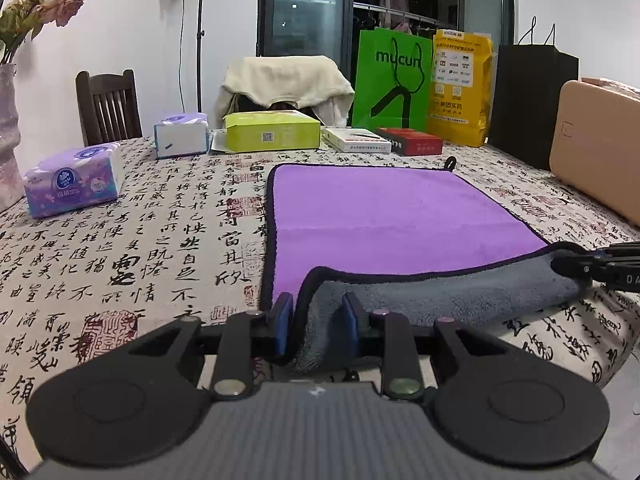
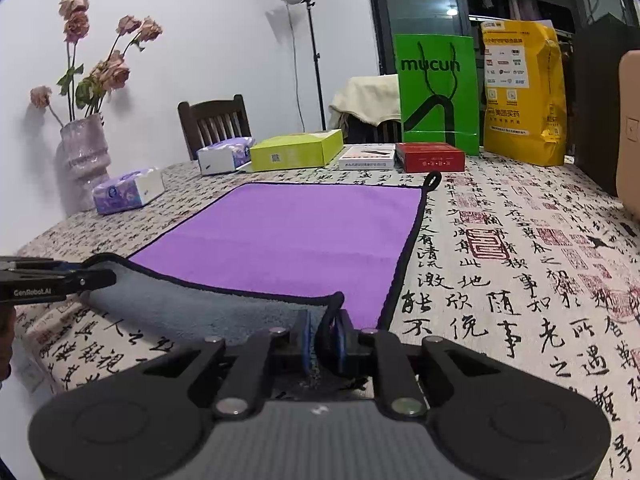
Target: Fold towel
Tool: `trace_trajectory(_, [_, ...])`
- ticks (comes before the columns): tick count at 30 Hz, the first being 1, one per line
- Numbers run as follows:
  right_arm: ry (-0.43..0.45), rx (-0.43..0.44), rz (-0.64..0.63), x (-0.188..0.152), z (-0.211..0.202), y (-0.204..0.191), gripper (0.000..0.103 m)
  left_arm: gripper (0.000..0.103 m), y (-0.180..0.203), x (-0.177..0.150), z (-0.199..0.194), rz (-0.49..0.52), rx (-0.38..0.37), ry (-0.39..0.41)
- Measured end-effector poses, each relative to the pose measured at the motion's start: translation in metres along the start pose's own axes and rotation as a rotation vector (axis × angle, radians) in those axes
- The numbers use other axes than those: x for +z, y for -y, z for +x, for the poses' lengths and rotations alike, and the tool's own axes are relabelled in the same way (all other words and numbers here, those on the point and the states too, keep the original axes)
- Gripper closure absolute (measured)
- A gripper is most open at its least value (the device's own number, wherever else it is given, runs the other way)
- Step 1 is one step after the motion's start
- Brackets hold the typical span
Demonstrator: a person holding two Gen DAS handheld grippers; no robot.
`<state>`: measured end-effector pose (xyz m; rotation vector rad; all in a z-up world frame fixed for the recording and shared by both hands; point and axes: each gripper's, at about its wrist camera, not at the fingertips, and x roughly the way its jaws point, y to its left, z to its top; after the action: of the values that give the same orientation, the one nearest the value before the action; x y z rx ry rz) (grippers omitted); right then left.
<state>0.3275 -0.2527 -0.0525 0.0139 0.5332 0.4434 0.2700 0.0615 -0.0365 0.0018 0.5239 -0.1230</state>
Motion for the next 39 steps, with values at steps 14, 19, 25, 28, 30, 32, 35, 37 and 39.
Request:
trace_trajectory(14, [-0.01, -0.006, -0.027, 0.005, -0.002, -0.001, 0.095, 0.095, 0.002, 0.007, -0.004, 0.021, 0.014, -0.008])
trace_trajectory(19, [0.019, -0.013, -0.031, 0.013, -0.009, 0.0, 0.096, 0.098, 0.003, 0.012, -0.006, 0.053, 0.003, 0.008])
trace_trajectory(25, [0.047, -0.02, -0.067, 0.03, -0.01, -0.001, 0.096, 0.098, -0.002, 0.024, -0.005, 0.056, -0.011, 0.018])
trace_trajectory(28, [0.063, -0.023, -0.082, 0.039, -0.007, 0.0, 0.097, 0.099, -0.006, 0.031, -0.005, 0.04, -0.02, 0.023])
trace_trajectory(30, [0.073, -0.022, -0.09, 0.045, -0.004, 0.0, 0.097, 0.099, -0.008, 0.036, -0.003, 0.034, -0.022, 0.028])
trace_trajectory(32, [0.078, -0.022, -0.101, 0.051, -0.001, 0.001, 0.097, 0.099, -0.01, 0.043, 0.0, 0.03, -0.029, 0.029])
trace_trajectory(35, [0.082, -0.022, -0.123, 0.059, 0.006, 0.002, 0.097, 0.099, -0.012, 0.054, 0.008, 0.032, -0.043, 0.031])
trace_trajectory(37, [0.083, -0.022, -0.137, 0.064, 0.009, 0.004, 0.097, 0.099, -0.014, 0.061, 0.013, 0.026, -0.053, 0.025])
trace_trajectory(39, [0.086, -0.023, -0.143, 0.069, 0.011, 0.005, 0.097, 0.099, -0.016, 0.068, 0.017, 0.023, -0.065, 0.027])
